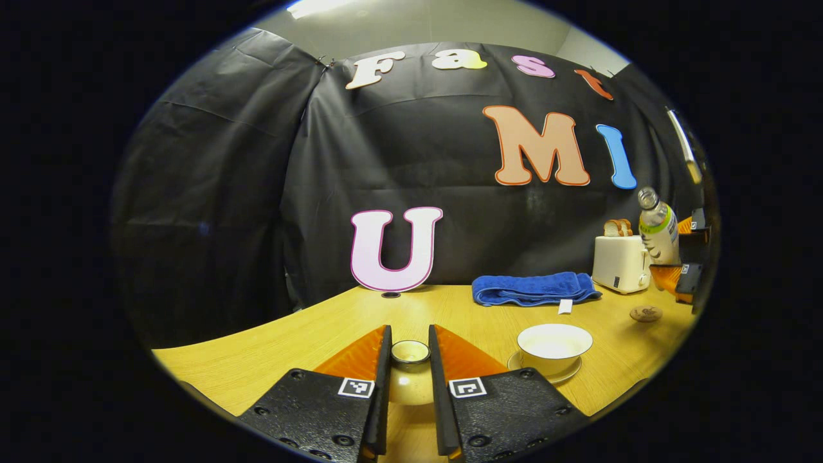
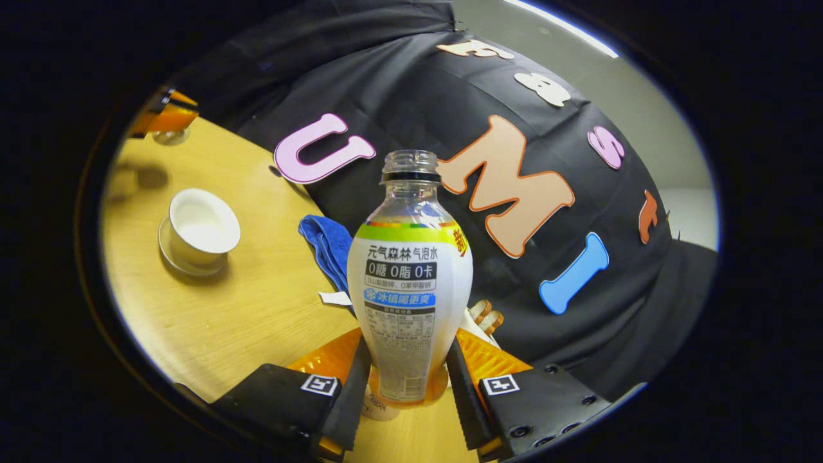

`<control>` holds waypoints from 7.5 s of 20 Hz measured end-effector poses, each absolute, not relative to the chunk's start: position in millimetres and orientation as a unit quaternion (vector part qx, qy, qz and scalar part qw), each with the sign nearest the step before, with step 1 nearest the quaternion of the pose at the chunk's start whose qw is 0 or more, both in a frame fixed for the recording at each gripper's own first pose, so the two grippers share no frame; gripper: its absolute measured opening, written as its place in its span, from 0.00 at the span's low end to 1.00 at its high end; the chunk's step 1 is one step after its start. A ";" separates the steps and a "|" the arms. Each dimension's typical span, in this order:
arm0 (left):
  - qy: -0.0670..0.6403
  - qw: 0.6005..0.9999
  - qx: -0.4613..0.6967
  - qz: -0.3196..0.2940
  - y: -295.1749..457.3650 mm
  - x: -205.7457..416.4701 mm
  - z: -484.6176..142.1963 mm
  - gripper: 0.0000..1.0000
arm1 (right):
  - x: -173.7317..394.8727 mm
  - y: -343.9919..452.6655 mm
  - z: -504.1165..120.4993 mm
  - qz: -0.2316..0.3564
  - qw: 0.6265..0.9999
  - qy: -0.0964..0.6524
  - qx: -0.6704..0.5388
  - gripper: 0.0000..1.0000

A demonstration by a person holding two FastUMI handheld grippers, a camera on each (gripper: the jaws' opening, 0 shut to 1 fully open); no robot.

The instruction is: Open the teacup lid with one hand, grasp the water bottle and pour water into the teacup with the other hand; after pouring, place the water bottle on the coaster and then close the teacup lid.

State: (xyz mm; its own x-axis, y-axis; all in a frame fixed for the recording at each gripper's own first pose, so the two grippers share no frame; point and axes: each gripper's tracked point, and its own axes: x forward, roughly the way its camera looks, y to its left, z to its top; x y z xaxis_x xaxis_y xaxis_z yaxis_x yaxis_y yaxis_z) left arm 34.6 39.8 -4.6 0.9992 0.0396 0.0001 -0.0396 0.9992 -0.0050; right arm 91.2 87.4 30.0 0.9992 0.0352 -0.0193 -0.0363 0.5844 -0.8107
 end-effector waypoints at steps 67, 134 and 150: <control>0.000 1.000 -0.004 0.025 40.6 36.2 -5.8 0.28 | 79.7 190.5 32.4 -0.043 0.501 -0.243 -0.830 0.65; -0.001 1.000 -0.003 0.003 35.0 38.7 -5.9 0.27 | 119.1 -22.4 -36.7 0.068 0.992 0.109 -0.020 0.99; -0.004 0.986 -0.007 -0.169 -64.3 77.0 -3.8 0.26 | 48.8 -48.1 -3.7 0.035 0.999 0.015 -0.003 0.93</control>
